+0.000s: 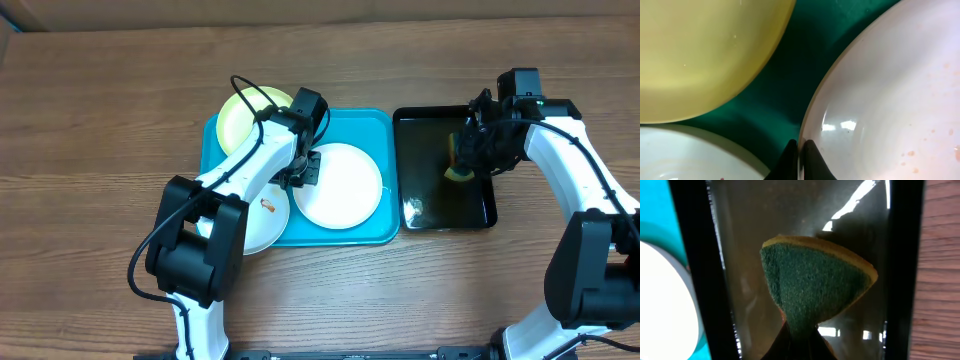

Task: Clean dirty plates on tray and stack at the side
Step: 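Return sponge to the black tray and release it with right gripper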

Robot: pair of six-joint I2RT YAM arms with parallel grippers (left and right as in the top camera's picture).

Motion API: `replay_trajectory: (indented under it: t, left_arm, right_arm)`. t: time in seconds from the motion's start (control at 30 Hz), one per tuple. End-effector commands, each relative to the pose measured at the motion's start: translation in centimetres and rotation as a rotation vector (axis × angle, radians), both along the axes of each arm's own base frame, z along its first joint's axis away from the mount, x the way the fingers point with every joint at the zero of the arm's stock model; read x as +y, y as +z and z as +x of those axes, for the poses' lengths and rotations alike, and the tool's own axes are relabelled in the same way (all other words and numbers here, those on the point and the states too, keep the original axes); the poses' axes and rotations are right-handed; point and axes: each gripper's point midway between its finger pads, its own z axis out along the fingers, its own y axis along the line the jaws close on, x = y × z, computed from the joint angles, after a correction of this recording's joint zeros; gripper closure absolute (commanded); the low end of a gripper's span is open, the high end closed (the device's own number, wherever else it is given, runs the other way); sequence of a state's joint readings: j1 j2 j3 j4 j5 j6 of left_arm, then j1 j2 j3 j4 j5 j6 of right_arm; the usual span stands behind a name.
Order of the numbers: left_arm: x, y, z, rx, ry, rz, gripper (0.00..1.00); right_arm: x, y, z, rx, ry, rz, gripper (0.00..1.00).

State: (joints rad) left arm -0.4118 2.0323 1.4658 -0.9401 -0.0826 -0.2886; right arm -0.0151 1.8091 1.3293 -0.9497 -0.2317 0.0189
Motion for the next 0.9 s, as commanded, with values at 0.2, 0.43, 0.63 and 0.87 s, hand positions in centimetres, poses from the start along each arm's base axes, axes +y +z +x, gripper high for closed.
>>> replay_trajectory:
  t: [0.2, 0.43, 0.63, 0.87]
  left_arm:
    - [-0.5, 3.9, 2.2, -0.054, 0.019, -0.021, 0.96]
    - [-0.3, 5.5, 2.5, -0.055, 0.021, -0.015, 0.96]
    - [0.7, 6.9, 3.6, -0.088, 0.041, 0.005, 0.96]
    - [0.9, 7.8, 3.9, -0.065, 0.074, -0.081, 0.96]
  right_arm:
    - [-0.1, -2.9, -1.4, 0.013, -0.025, -0.047, 0.91]
    - [0.2, -2.8, -1.9, 0.03, -0.021, -0.027, 0.4]
    - [0.5, 1.0, -0.8, 0.022, -0.027, 0.027, 0.22]
    - [0.0, 3.8, 0.3, -0.005, -0.042, 0.027, 0.13]
